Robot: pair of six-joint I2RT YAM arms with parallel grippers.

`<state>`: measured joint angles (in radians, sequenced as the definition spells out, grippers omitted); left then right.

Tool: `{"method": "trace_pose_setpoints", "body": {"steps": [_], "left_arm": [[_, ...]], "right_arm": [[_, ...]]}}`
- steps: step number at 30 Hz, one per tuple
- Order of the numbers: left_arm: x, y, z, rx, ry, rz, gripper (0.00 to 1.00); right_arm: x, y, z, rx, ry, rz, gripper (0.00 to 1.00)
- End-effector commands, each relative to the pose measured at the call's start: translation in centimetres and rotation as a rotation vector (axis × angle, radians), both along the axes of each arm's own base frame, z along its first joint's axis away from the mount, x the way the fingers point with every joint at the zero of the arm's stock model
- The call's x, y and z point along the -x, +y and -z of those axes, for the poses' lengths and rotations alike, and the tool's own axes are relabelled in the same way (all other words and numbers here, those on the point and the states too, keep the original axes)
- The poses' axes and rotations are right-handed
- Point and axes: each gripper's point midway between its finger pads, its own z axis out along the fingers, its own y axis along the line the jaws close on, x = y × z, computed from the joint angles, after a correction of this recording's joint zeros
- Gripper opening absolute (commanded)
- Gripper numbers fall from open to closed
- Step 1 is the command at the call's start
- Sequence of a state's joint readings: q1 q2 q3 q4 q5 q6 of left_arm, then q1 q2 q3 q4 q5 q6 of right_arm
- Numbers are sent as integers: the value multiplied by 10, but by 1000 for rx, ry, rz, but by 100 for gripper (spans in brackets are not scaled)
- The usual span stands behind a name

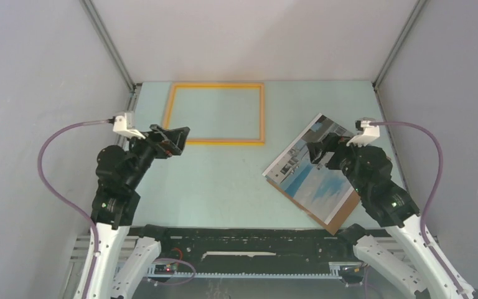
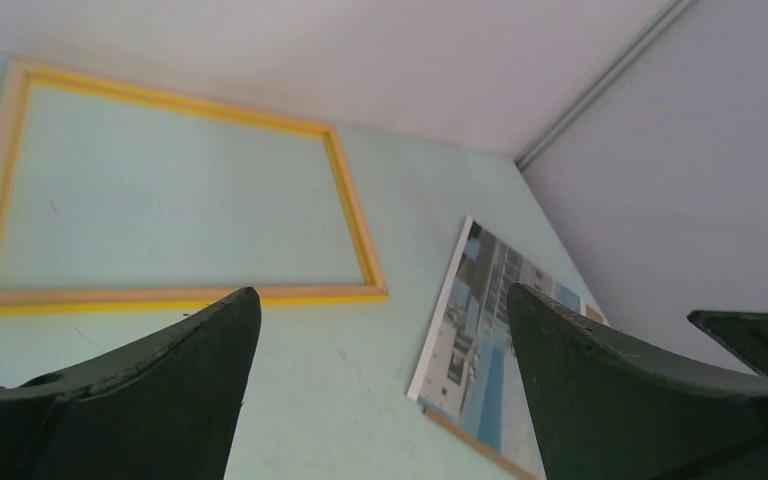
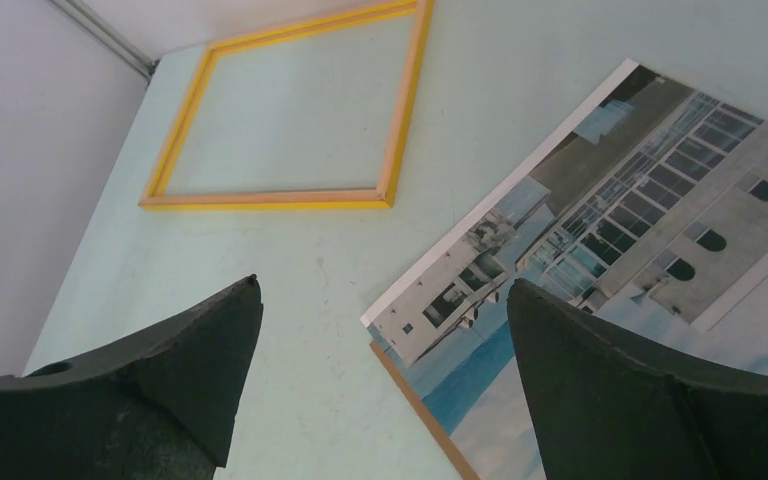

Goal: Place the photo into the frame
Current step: Move the photo frame to the center of the board.

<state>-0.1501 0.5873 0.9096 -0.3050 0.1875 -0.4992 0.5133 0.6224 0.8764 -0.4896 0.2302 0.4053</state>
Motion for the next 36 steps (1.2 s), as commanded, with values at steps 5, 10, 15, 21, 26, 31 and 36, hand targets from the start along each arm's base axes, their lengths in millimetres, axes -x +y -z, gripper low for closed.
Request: {"method": "trace_pose_setpoints", "body": {"steps": [5,10,15,21,26,31,36], "left_arm": [[-13,-32,54,-7,166,86,100],[-33,-26,102,74,348,-87,100],[-55,-18,179,251,635,-352,100],[-93,-28,244,339,956,-590,100],[-131,-42,275,422,1099,-673,96],[-151,-31,289,476,1113,-820,95],[-169,-21,300,576,1158,-933,85]], "right_arm": [[-26,25,11,-56,3,12,99],[-44,52,34,-60,65,-19,100],[-51,77,53,-81,127,-54,100],[-46,68,60,-58,151,-16,100],[-41,48,65,-13,125,35,100],[-37,29,67,-5,105,79,100],[-33,14,69,-8,84,106,99]]}}
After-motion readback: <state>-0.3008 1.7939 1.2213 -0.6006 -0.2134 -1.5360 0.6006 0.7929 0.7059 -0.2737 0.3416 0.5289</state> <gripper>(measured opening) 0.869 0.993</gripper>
